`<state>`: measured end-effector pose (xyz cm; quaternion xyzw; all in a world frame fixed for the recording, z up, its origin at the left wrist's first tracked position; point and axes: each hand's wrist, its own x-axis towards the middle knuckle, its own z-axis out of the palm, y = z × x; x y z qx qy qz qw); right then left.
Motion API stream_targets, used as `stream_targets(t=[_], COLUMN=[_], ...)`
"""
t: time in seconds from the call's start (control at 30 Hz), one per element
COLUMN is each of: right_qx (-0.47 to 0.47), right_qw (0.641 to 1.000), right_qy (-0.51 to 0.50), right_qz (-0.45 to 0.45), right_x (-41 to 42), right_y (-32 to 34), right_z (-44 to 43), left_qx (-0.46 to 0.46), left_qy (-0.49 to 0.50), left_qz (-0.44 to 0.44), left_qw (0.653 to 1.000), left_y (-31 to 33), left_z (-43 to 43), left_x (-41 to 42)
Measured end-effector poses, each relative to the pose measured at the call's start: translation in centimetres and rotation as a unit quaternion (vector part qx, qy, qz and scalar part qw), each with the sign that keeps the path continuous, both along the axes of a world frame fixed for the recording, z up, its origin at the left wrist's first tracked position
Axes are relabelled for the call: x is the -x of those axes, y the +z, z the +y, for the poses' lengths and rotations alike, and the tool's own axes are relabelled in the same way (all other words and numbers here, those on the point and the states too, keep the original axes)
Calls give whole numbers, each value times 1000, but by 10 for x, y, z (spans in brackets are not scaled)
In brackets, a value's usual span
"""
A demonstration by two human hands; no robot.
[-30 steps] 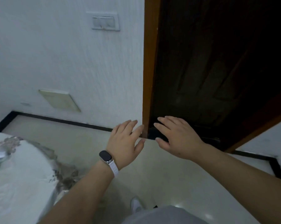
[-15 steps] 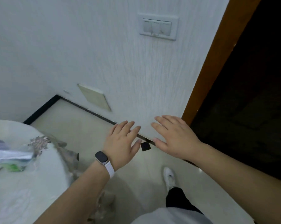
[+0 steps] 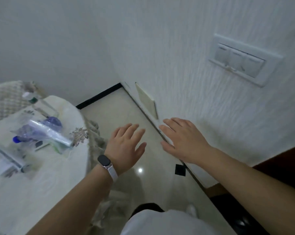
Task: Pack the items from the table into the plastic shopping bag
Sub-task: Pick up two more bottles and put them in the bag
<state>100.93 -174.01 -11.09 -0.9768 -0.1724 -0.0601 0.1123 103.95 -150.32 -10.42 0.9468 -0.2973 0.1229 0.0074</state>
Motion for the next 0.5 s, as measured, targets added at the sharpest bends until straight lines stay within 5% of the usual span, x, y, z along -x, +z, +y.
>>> stream_targets(t=[0.5], right_qx=[52], right_qw=[986], right_qy=[158], right_qz=[-14], right_x=[-204], right_y=[-7], right_z=[123], left_qx=[64], left_qy=[184], left_qz=[15], left_qw=[981], left_y=[-39], left_z=[122], left_x=[-140])
